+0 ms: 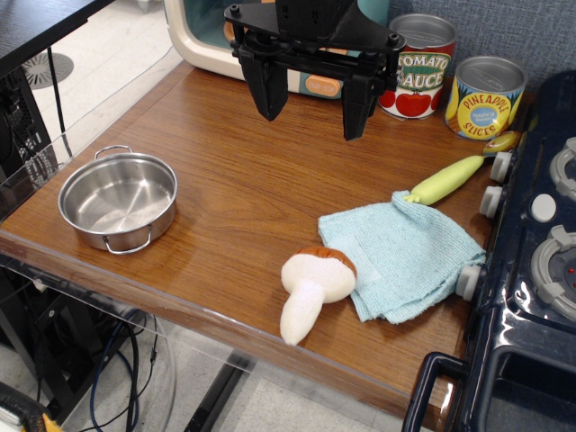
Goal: Grab the yellow cylindrical object next to the blue towel and move it to in front of the microwave.
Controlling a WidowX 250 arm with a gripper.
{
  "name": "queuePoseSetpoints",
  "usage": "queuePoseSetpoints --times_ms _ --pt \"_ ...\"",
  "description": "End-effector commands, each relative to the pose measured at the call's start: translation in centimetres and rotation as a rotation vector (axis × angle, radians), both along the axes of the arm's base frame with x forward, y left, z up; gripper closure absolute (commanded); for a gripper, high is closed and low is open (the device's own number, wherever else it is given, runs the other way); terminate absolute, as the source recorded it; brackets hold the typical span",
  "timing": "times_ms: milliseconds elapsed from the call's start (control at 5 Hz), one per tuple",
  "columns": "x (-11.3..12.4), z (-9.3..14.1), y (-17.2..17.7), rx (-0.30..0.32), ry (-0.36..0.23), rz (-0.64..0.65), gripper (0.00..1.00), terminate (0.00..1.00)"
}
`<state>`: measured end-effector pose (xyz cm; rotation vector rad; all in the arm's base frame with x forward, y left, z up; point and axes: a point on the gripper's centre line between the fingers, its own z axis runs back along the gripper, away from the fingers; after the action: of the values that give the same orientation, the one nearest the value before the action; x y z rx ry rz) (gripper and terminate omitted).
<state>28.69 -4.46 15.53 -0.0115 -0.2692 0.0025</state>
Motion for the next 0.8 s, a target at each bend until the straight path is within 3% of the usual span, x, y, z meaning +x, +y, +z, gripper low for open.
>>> queuePoseSetpoints --times_ms 0,200,600 --pt "0.0 0.0 0.0 0.000 0.000 0.000 0.00 0.00" --pt "2.8 -1.5 -0.3 0.010 0.061 -0.012 0.00 0.00" --pt "7.7 -4.5 -1.8 0.050 0.104 -0.121 0.00 0.00"
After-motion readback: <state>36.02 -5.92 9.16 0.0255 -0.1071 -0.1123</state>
